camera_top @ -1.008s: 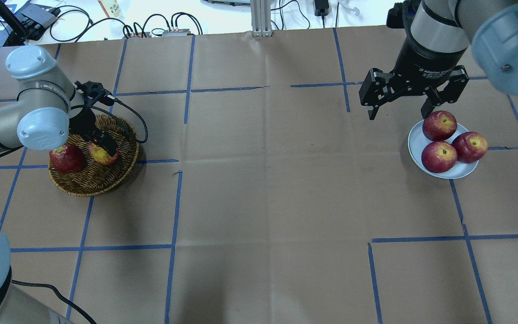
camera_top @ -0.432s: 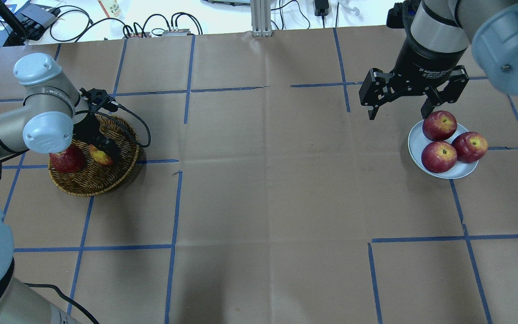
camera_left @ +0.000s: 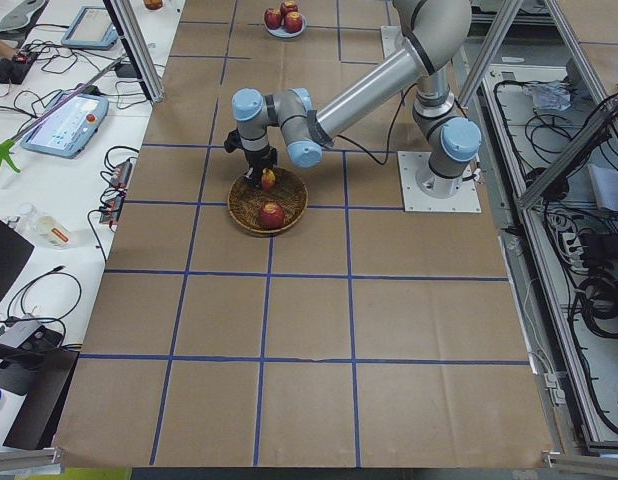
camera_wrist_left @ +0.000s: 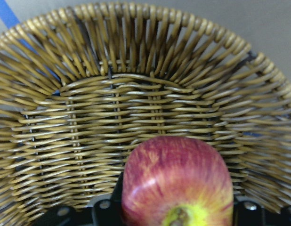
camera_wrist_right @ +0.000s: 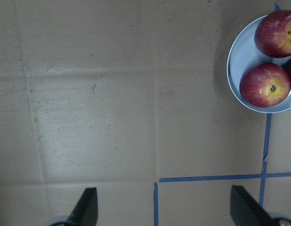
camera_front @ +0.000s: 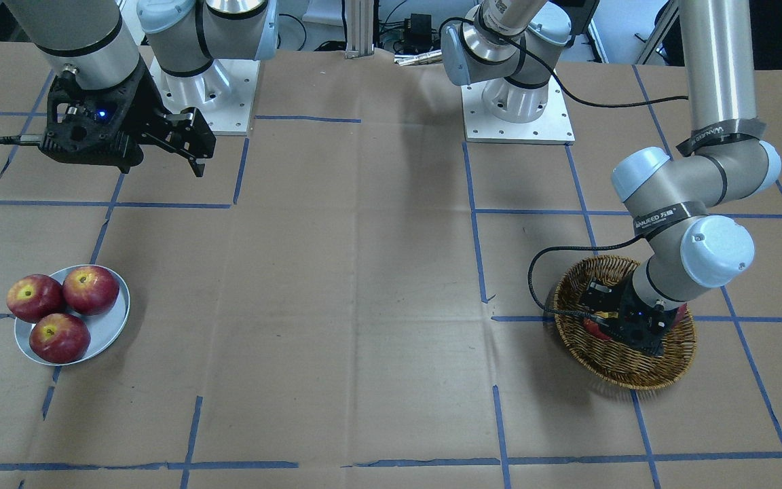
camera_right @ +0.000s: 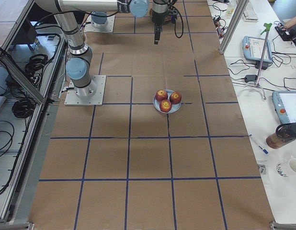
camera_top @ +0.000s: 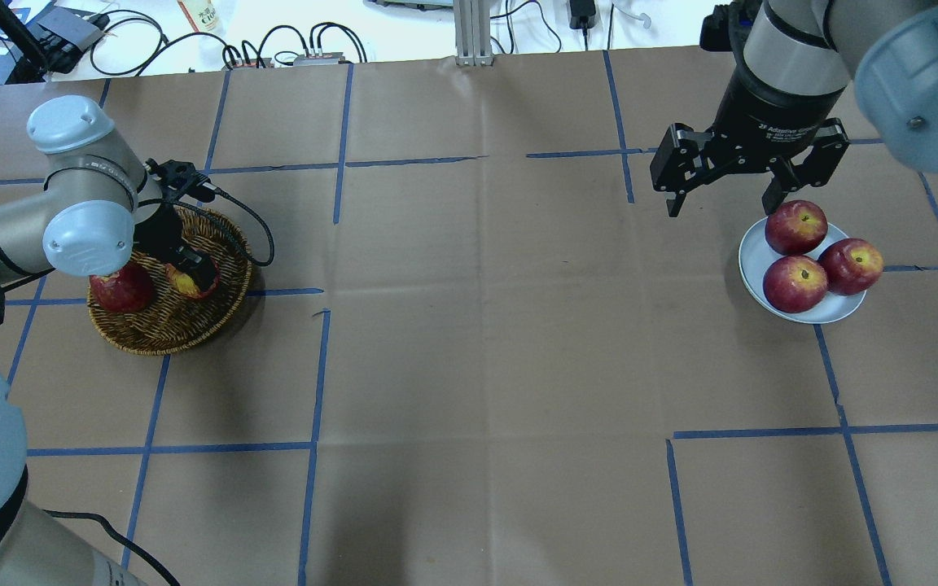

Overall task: Transfer apple from basket to plate
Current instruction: 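Lift the apple and carry it with the left gripper toward the table center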

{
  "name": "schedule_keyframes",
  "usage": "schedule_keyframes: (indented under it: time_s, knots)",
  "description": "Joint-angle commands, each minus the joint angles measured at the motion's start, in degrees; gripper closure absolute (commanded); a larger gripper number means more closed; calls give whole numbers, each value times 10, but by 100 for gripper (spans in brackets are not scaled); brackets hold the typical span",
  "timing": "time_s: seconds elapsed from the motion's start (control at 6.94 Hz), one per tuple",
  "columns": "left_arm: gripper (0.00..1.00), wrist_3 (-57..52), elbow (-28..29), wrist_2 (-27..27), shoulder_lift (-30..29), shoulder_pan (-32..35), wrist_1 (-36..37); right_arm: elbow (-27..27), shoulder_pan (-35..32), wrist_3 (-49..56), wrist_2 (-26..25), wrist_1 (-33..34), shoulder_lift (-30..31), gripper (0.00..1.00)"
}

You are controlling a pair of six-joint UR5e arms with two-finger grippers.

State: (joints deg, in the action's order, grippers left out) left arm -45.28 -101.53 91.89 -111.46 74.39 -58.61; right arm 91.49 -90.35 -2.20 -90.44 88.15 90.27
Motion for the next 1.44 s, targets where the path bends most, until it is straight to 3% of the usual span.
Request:
schedule_keyframes:
  time_s: [0.0,0.29,0.58,0.86,1.3]
  knots:
    - [80,131,76,-10,27,90,-107,0,0,0,0,0,0,0]
    - [80,312,107,-13,3,202,-114,0,0,0,0,0,0,0]
    - [81,405,128,-14,-53,281,-84,0,0,0,0,0,0,0]
    - [81,457,181,-21,-110,331,-84,0,0,0,0,0,0,0]
    - [79,462,176,-21,-147,355,-45,0,0,0,0,0,0,0]
